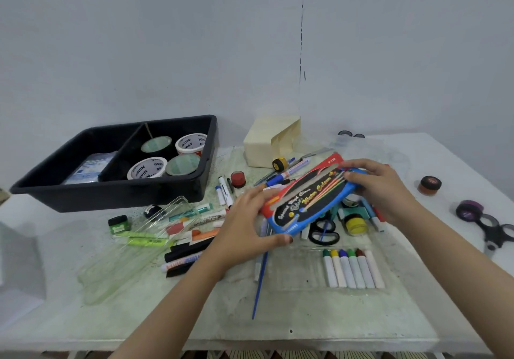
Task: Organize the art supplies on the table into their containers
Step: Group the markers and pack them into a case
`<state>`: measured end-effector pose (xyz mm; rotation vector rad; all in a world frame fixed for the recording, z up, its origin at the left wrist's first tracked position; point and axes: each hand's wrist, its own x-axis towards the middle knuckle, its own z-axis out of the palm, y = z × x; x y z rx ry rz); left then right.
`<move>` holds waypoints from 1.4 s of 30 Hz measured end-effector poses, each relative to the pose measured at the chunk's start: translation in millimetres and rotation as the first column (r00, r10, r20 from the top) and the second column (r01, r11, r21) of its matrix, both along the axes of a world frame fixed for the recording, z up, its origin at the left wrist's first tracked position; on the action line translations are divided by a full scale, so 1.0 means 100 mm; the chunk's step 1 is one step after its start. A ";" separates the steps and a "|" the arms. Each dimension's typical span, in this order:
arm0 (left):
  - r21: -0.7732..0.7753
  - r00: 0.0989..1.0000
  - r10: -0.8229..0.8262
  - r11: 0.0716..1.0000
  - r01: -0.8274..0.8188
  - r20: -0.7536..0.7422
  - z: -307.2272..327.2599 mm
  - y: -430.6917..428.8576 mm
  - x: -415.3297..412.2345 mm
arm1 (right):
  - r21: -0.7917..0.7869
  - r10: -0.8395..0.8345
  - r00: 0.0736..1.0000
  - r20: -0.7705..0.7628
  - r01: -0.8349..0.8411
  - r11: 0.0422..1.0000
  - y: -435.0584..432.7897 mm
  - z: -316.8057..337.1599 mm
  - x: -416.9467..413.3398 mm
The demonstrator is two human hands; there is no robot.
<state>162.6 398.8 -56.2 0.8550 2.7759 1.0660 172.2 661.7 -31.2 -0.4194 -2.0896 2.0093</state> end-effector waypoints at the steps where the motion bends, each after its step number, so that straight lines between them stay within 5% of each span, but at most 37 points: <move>1: -0.022 0.999 0.037 0.999 -0.037 -0.016 -0.01 -0.02 -0.04 | -0.019 -0.062 0.998 -0.016 0.062 0.998 0.04 0.00 -0.04; 4: 0.001 0.988 0.145 0.989 -0.145 -0.050 -0.03 -0.11 -0.17 | -0.090 -0.254 0.966 -0.044 0.249 0.964 0.15 -0.04 -0.14; 7: -0.014 0.971 0.238 0.971 -0.238 -0.010 -0.05 -0.20 -0.33 | 0.002 -0.331 0.943 -0.021 0.331 0.944 0.23 -0.12 -0.21; 10: -0.019 0.966 0.258 0.966 -0.258 0.000 -0.09 -0.25 -0.47 | 0.372 -0.328 0.944 -0.047 0.321 0.871 0.22 -0.19 -0.20; 13: -0.043 0.961 0.277 0.960 -0.276 0.008 -0.11 -0.23 -0.59 | 0.718 -0.363 0.923 -0.124 0.336 0.609 0.12 -0.20 -0.19; 16: -0.086 0.961 0.274 0.958 -0.275 -0.023 -0.11 -0.17 -0.73 | 0.847 -0.182 0.956 -0.229 0.288 0.448 -0.08 -0.16 -0.28; 20: -0.165 0.964 0.260 0.950 -0.265 -0.047 -0.07 -0.06 -0.90 | 0.937 0.167 0.979 -0.113 0.049 0.347 -0.42 -0.11 -0.53; 24: -0.192 0.964 0.266 0.944 -0.267 -0.031 -0.06 -0.01 -1.03 | 0.949 0.454 0.879 0.144 -0.253 0.189 -0.70 -0.11 -0.82; 27: -0.198 0.961 0.277 0.941 -0.275 -0.019 -0.05 0.01 -1.08 | 0.911 0.496 0.821 0.283 -0.391 0.128 -0.78 -0.17 -0.95; 36: -0.219 0.964 0.249 0.940 -0.263 -0.089 -0.08 0.01 -1.15 | 0.916 0.470 0.826 0.310 -0.392 0.085 -0.84 -0.12 -1.12; 42: 0.032 0.944 0.331 0.943 -0.331 -0.003 -0.11 -0.03 -1.11 | 0.903 0.474 0.788 0.392 -0.430 -0.031 -0.98 -0.11 -1.24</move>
